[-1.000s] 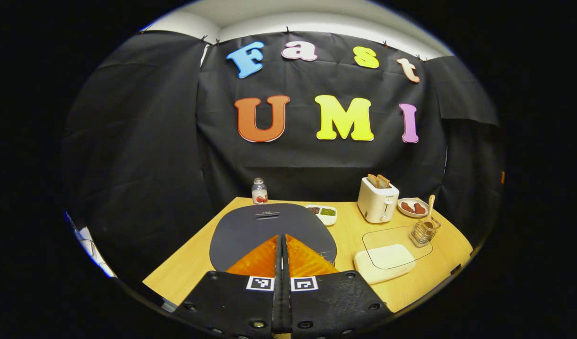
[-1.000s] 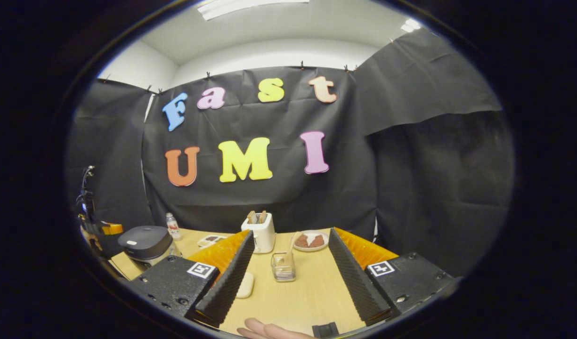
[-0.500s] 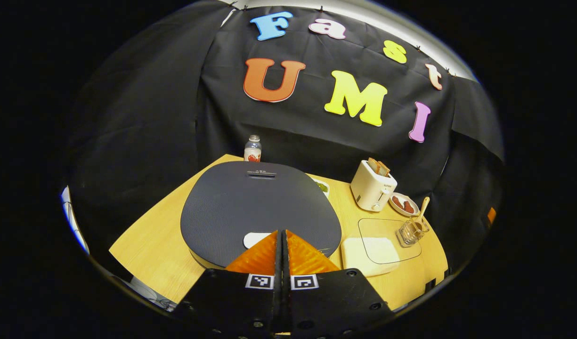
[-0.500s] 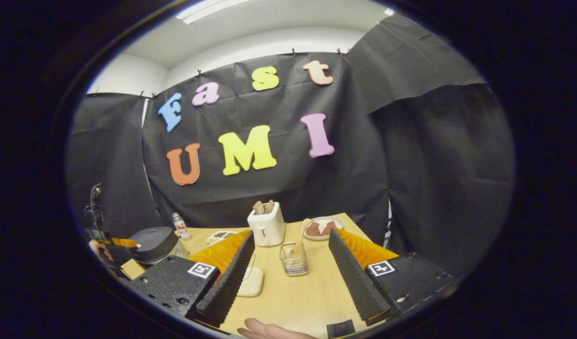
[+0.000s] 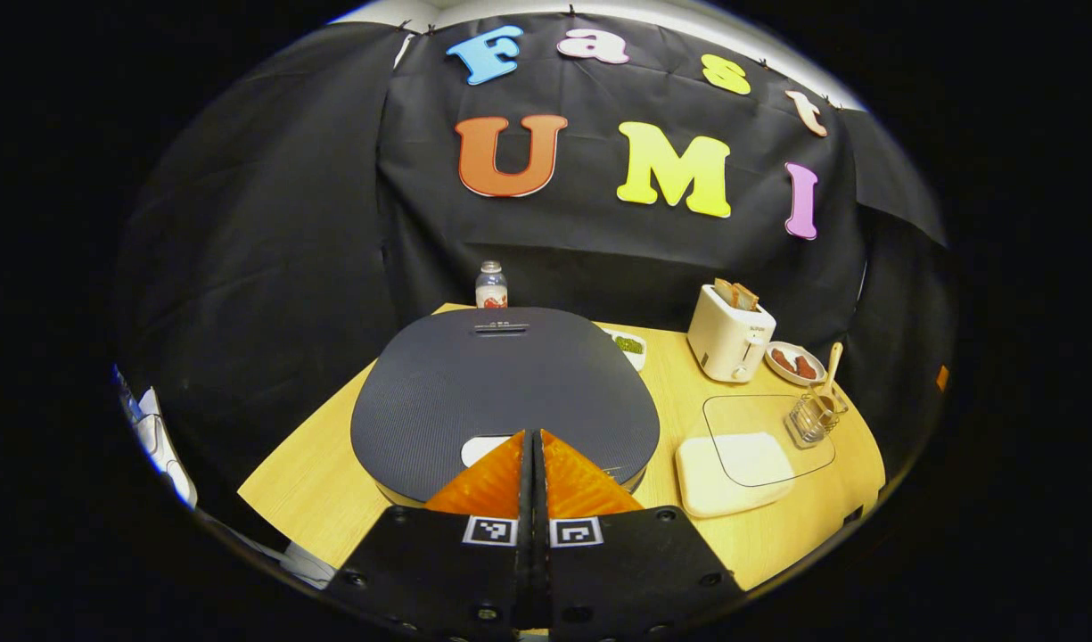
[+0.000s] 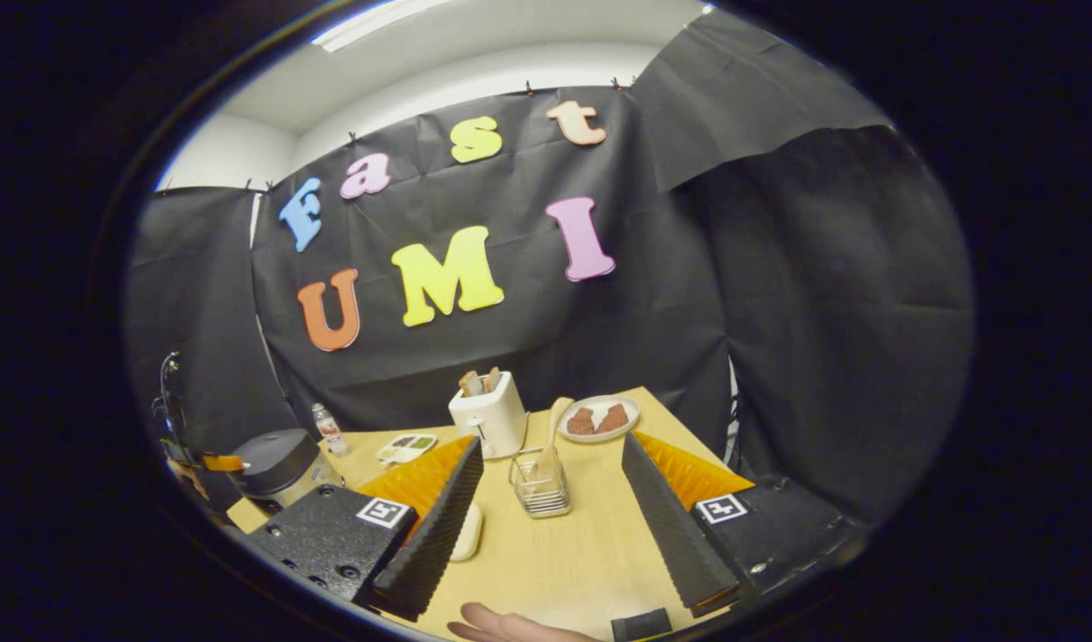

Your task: Close the left gripper, press the button to open the rice cooker; take a wooden spoon from the chopstick holder with the right hand, scoop a spoonful of rice and pour it into the rice cooker, then put the wooden spoon back into the chopstick holder.

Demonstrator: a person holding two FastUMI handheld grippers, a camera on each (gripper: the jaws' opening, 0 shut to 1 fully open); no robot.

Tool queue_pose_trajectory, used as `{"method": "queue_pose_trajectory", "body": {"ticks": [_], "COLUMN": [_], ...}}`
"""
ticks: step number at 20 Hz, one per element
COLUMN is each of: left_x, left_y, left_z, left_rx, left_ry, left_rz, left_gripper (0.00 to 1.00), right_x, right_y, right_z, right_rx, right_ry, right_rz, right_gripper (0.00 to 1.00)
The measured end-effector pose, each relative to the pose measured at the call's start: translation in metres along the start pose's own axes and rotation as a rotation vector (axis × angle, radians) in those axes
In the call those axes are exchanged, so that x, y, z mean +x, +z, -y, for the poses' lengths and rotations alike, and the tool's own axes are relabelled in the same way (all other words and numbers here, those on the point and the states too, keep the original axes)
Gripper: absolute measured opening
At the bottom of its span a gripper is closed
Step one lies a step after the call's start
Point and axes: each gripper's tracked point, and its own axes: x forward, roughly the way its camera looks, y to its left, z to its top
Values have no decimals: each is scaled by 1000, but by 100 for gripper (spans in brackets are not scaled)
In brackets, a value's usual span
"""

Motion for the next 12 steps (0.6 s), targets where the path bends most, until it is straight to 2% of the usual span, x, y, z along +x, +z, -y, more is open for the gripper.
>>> {"method": "queue_pose_trajectory", "body": {"ticks": [2,5,7,8,10,11,12], "left_x": [-8,-42,-63,-73,-91,-97,-104], "left_y": [7,42,50,50,53,51,49], "left_z": [-2,-7,-11,-8,-2,2,6], "left_rx": [25,43,40,39,19,12,5], "left_ry": [43,117,151,153,127,99,85], "left_rz": [96,274,301,307,314,304,295], "left_gripper": [0,81,83,98,96,90,95], "right_x": [6,10,8,7,5,7,8], "right_y": [-5,-4,-3,-3,0,3,6], "right_z": [10,20,22,21,19,19,19], "right_rx": [-4,-22,-41,-48,-66,-72,-79], "right_ry": [-22,-62,-74,-76,-70,-67,-65], "right_rz": [-24,-37,-37,-36,-30,-23,-14], "right_gripper": [100,100,96,96,100,100,100]}}
